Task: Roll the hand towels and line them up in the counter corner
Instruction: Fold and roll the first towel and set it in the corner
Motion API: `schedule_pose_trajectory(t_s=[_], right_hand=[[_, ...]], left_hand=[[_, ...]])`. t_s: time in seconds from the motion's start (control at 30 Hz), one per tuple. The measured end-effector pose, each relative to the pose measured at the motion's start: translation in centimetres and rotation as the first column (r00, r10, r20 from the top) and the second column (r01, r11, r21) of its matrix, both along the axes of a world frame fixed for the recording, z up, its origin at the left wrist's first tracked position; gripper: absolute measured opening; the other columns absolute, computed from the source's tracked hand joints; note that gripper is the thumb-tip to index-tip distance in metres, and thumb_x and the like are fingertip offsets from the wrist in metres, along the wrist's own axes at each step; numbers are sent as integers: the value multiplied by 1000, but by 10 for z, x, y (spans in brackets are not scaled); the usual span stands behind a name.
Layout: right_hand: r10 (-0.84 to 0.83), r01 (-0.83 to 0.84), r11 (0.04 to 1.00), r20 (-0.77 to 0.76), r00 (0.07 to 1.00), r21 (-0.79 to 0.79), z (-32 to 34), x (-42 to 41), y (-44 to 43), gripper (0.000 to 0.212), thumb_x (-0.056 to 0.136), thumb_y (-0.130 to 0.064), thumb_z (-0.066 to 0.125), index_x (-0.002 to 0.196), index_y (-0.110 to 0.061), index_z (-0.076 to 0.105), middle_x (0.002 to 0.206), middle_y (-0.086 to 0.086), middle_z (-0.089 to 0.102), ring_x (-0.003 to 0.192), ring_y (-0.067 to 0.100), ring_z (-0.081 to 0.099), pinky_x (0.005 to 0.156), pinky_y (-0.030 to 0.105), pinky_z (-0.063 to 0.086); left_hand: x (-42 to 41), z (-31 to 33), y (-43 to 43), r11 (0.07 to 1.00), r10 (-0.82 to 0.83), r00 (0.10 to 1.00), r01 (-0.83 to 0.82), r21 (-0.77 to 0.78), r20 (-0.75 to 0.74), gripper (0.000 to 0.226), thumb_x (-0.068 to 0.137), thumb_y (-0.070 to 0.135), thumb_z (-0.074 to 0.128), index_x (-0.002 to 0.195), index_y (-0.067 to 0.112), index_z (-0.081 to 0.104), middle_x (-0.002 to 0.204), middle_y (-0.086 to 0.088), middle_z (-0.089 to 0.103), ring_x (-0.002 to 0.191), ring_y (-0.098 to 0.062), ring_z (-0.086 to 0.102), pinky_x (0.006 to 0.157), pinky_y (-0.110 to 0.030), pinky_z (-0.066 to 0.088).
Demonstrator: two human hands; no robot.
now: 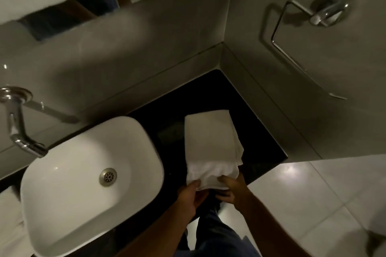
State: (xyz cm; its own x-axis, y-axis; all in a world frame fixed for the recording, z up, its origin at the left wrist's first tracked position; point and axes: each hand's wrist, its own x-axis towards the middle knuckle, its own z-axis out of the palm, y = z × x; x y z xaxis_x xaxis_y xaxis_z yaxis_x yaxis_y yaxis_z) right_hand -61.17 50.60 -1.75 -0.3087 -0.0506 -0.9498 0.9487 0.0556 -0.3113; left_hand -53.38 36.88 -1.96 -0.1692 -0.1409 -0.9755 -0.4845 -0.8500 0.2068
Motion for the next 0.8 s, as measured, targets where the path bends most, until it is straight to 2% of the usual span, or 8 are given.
schedule_pose_trajectory(t_s=[0.13, 0.2, 0.3, 0.4, 0.47, 0.53, 0.7, 0.8], right_hand=[[-160, 159, 987, 29, 987, 9, 0, -3, 7, 61, 86, 1, 73, 130, -20, 37, 116, 23, 62, 66, 32, 73, 51, 43, 61], [-215, 214, 976, 27, 976, 48, 2, -7, 7, 63, 89, 0, 69, 134, -23, 31, 110, 24, 61, 65, 29, 70, 47, 42, 61], [-268, 265, 960, 33, 963, 91, 7, -10, 8, 69, 93, 0, 65, 142, -27, 26, 86, 20, 62, 64, 25, 65, 41, 40, 59], [-312, 310, 947, 5, 950, 86, 5, -9, 10, 75, 92, 2, 66, 147, -26, 22, 92, 22, 62, 65, 27, 65, 55, 47, 61], [-344, 344, 937, -13, 939, 54, 3, -7, 11, 66, 94, 2, 64, 144, -19, 28, 90, 23, 64, 66, 29, 66, 70, 52, 59], [-390, 390, 921, -11, 921, -3, 2, -6, 10, 53, 96, -1, 62, 142, -9, 35, 99, 27, 68, 72, 33, 70, 81, 52, 57], [-482, 501, 865, -268, 835, 7, -3, 2, 8, 53, 89, -11, 71, 130, -18, 38, 109, 19, 70, 97, 36, 72, 90, 45, 58], [51, 144, 954, -614, 788, 264, -1, 11, 10, 42, 83, -25, 74, 108, -35, 41, 99, -9, 61, 88, 11, 66, 74, 29, 59]], left_hand=[[-1, 5, 7, 872, -164, 983, 185, -453, 85, 65, 92, 18, 74, 148, 20, 41, 121, -21, 67, 85, -35, 69, 60, -28, 56], [2, 10, 4, 543, -505, 854, 427, -722, 125, 84, 84, 49, 78, 151, 41, 28, 144, -6, 59, 118, -25, 64, 80, -22, 52], [12, 4, -4, -185, -785, 399, 579, -794, 474, 104, 67, 96, 46, 156, 50, 17, 156, 14, 32, 137, -8, 35, 108, -33, 39], [13, -1, -9, -522, -784, 44, 494, -696, 619, 84, 79, 83, 49, 152, 45, 31, 151, 11, 44, 138, -16, 39, 119, -36, 28], [13, -3, -13, -554, -779, 17, 452, -700, 627, 53, 90, 45, 57, 142, 38, 50, 126, 8, 69, 121, -20, 60, 113, -33, 38], [12, -2, -18, -491, -788, 123, 463, -737, 603, 40, 92, 24, 58, 130, 34, 61, 107, 4, 77, 105, -24, 67, 100, -33, 49], [-3, 5, -28, -228, -884, 201, 603, -765, 422, 29, 100, 28, 55, 127, 35, 46, 114, -4, 71, 103, -26, 69, 85, -38, 59], [-18, 0, -34, -179, -886, 254, 586, -791, 389, 9, 99, 23, 59, 105, 24, 52, 108, -4, 63, 99, -26, 67, 85, -39, 57]])
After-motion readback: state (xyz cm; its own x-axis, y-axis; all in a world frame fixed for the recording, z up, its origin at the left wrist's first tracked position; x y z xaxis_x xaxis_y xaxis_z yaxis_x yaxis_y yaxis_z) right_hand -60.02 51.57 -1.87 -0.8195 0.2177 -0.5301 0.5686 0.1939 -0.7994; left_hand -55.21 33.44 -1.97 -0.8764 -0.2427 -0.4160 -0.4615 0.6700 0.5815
